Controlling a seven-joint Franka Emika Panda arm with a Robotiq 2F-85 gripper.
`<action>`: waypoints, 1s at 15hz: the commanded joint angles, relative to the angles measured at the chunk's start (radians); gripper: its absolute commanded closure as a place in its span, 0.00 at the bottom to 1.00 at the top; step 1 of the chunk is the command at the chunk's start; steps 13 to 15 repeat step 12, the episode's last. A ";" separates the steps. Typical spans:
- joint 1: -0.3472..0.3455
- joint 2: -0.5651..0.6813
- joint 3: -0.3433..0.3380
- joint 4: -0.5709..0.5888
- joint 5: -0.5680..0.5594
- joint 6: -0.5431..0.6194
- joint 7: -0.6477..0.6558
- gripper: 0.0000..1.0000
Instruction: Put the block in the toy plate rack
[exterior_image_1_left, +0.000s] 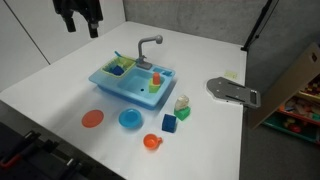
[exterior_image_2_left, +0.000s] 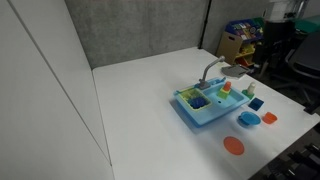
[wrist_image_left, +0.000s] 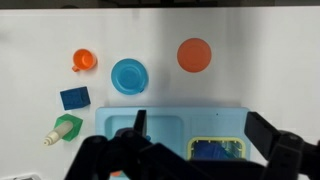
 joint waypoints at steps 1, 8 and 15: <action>-0.015 -0.101 0.005 -0.001 -0.020 -0.051 0.005 0.00; -0.017 -0.149 0.008 0.011 0.001 -0.065 -0.002 0.00; -0.017 -0.152 0.008 0.011 0.005 -0.069 -0.003 0.00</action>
